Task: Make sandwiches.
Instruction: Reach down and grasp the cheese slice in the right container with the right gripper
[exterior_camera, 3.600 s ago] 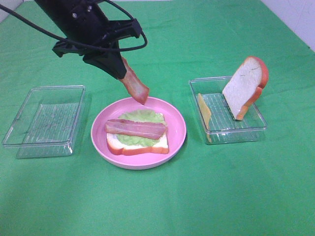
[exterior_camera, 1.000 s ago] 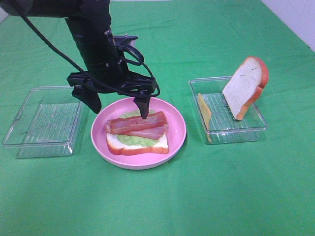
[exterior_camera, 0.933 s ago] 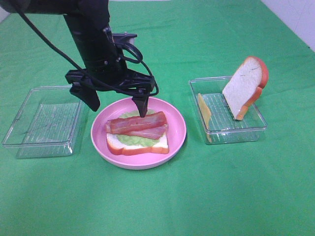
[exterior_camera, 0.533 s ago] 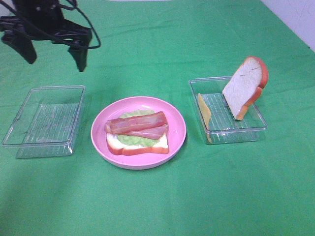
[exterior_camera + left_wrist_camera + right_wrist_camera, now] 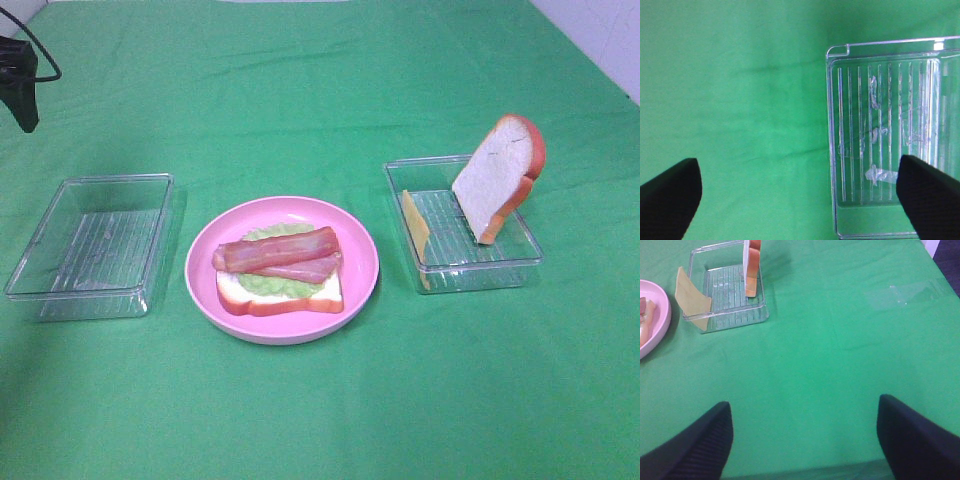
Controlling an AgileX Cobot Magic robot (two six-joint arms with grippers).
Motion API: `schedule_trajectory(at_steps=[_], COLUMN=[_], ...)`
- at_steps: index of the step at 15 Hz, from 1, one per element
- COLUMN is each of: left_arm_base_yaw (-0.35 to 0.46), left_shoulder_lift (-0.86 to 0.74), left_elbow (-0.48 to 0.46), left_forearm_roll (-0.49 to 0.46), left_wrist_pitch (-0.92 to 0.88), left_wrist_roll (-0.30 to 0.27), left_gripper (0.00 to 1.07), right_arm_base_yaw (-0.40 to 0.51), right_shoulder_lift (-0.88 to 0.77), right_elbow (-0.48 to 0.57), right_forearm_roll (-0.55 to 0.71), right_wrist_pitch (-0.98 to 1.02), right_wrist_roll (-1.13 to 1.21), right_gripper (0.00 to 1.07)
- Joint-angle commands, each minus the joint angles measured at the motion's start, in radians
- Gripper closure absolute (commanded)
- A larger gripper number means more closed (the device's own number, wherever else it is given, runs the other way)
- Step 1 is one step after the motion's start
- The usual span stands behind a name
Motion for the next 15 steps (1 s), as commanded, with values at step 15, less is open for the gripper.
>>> schedule_trajectory(at_steps=[15], left_arm_base_yaw=[-0.019], left_shoulder_lift=[-1.249], left_elbow=[0.929], left_forearm_roll=[-0.08], left_wrist_pitch=[-0.099], left_wrist_roll=[0.078], left_gripper=[0.07], right_arm_base_yaw=[-0.003], right_shoulder_lift=[-0.029], right_elbow=[0.002], right_forearm_roll=[0.003], right_wrist_pitch=[-0.004], right_wrist_roll=[-0.008], right_gripper=[0.31])
